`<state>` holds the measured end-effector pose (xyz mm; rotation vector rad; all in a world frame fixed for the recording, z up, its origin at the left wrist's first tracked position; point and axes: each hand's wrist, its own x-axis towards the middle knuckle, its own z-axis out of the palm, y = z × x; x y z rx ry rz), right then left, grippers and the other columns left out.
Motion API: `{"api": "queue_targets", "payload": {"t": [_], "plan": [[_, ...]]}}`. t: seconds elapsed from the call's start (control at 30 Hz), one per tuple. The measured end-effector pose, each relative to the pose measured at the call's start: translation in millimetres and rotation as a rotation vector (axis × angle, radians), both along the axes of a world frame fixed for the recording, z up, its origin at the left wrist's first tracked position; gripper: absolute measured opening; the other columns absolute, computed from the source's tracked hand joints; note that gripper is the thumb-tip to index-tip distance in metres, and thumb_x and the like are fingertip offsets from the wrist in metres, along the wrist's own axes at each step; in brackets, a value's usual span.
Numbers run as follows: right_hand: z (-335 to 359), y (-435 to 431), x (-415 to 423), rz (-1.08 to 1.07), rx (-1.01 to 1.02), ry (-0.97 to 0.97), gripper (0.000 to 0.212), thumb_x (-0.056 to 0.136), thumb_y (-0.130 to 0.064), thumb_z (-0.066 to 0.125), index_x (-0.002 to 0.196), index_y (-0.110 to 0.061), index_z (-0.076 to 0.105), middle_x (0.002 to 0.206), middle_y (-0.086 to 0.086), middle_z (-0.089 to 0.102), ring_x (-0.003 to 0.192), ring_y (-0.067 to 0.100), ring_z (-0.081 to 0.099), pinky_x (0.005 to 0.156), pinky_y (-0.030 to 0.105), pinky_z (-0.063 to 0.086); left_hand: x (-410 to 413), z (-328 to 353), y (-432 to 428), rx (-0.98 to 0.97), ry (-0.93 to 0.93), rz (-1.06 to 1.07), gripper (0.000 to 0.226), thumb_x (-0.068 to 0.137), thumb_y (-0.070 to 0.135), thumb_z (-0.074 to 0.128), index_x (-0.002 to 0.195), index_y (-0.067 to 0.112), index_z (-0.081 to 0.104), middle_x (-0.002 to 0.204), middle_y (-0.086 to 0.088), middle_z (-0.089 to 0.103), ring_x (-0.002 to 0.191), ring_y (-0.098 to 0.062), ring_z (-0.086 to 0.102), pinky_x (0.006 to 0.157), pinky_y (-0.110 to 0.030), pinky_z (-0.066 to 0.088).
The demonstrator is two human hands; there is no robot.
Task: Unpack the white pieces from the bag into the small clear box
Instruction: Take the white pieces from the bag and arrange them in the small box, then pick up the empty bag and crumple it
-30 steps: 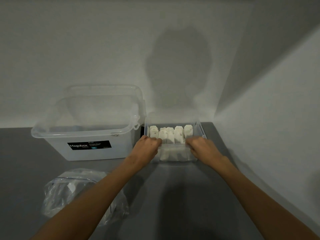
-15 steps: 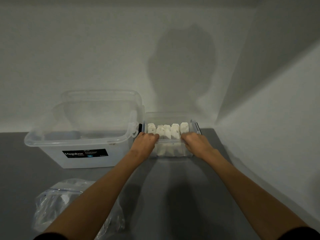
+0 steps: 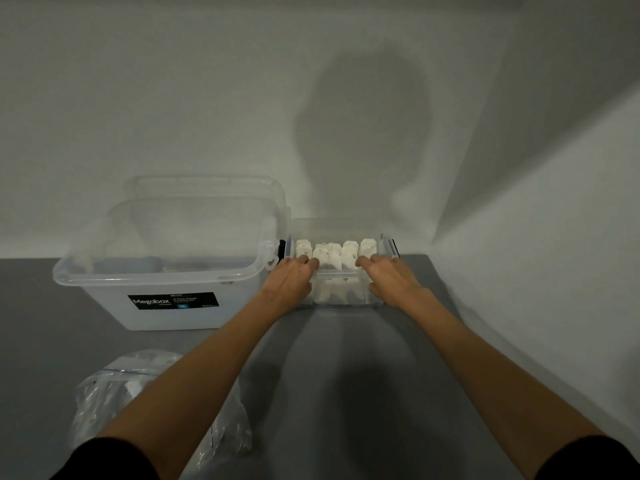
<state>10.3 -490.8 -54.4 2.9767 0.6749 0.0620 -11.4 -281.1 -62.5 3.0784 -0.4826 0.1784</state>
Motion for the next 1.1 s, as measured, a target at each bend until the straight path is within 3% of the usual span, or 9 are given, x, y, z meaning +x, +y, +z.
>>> {"api": "queue_targets", "payload": {"t": [0.17, 0.33, 0.5, 0.57, 0.67, 0.77, 0.9, 1.0, 1.1], "plan": [[18, 4, -18, -0.028, 0.190, -0.039, 0.057, 0.087, -0.012, 0.057, 0.140, -0.017, 0.036, 0.132, 0.012, 0.050, 0.119, 0.032, 0.047, 0.099, 0.040, 0.038, -20, 13, 3, -0.156, -0.043, -0.074, 0.042, 0.086, 0.011, 0.058, 0.127, 0.010, 0.051, 0.122, -0.011, 0.055, 0.098, -0.030, 0.060, 0.084, -0.038, 0.049], [45, 17, -55, -0.010, 0.459, -0.025, 0.031, 0.088, -0.015, 0.059, 0.120, -0.017, 0.059, 0.118, 0.007, 0.060, 0.101, 0.023, 0.059, 0.089, 0.040, 0.050, -63, 50, 22, -0.390, -0.012, -0.139, 0.028, 0.090, 0.019, 0.058, 0.117, 0.015, 0.057, 0.118, -0.002, 0.058, 0.095, -0.019, 0.062, 0.083, -0.040, 0.052], [64, 67, -119, 0.083, 0.596, 0.100, 0.016, 0.088, -0.014, 0.061, 0.101, -0.015, 0.071, 0.096, -0.001, 0.071, 0.085, 0.012, 0.064, 0.082, 0.029, 0.052, -122, 85, 71, -0.523, 0.146, -0.164, 0.018, 0.088, 0.017, 0.064, 0.105, 0.015, 0.069, 0.096, 0.002, 0.071, 0.085, -0.006, 0.064, 0.074, -0.004, 0.043], [66, 96, -144, 0.106, 0.625, 0.199, 0.019, 0.088, -0.014, 0.063, 0.105, -0.014, 0.070, 0.095, -0.001, 0.070, 0.087, 0.011, 0.064, 0.082, 0.023, 0.050, -145, 92, 100, -0.532, 0.215, -0.148, 0.017, 0.087, 0.019, 0.067, 0.103, 0.017, 0.070, 0.093, 0.004, 0.071, 0.084, -0.005, 0.064, 0.073, -0.004, 0.043], [61, 140, -175, 0.059, 0.612, 0.367, 0.037, 0.088, -0.031, 0.066, 0.123, -0.022, 0.059, 0.102, -0.004, 0.061, 0.087, 0.008, 0.059, 0.081, 0.021, 0.045, -169, 93, 150, -0.545, 0.281, -0.097, 0.016, 0.086, 0.024, 0.067, 0.102, 0.022, 0.070, 0.093, 0.008, 0.071, 0.087, -0.003, 0.065, 0.081, -0.015, 0.050], [43, 177, -202, 0.041, 0.556, 0.510, 0.075, 0.081, -0.049, 0.068, 0.144, -0.033, 0.030, 0.133, 0.001, 0.047, 0.110, 0.010, 0.049, 0.092, 0.026, 0.040, -185, 81, 201, -0.574, 0.269, -0.011, 0.016, 0.086, 0.026, 0.068, 0.101, 0.024, 0.069, 0.094, 0.010, 0.070, 0.089, -0.005, 0.065, 0.079, -0.015, 0.049], [11, 214, -235, -0.027, 0.528, 0.523, 0.100, 0.078, -0.041, 0.074, 0.149, -0.040, 0.003, 0.143, 0.007, 0.032, 0.128, 0.025, 0.041, 0.102, 0.041, 0.041, -203, 41, 253, -0.524, 0.196, 0.173, 0.043, 0.087, 0.033, 0.066, 0.124, 0.016, 0.055, 0.120, -0.003, 0.058, 0.104, -0.020, 0.058, 0.082, -0.025, 0.044], [-10, 227, -244, -0.216, 0.443, 0.345, 0.085, 0.084, -0.021, 0.066, 0.150, -0.028, 0.012, 0.126, 0.011, 0.047, 0.113, 0.031, 0.052, 0.089, 0.043, 0.049, -214, 3, 270, -0.493, 0.397, 0.321, 0.072, 0.083, 0.038, 0.070, 0.141, 0.013, 0.035, 0.138, -0.016, 0.044, 0.122, -0.030, 0.048, 0.098, -0.037, 0.040], [-16, 237, -254, -0.335, 0.657, 0.268, 0.047, 0.088, -0.012, 0.056, 0.134, -0.016, 0.043, 0.091, 0.005, 0.060, 0.093, 0.027, 0.061, 0.079, 0.035, 0.050, -223, -18, 268, -0.745, 0.524, 0.406, 0.059, 0.084, 0.020, 0.070, 0.133, 0.007, 0.040, 0.124, -0.016, 0.055, 0.109, -0.030, 0.056, 0.088, -0.035, 0.045]]}}
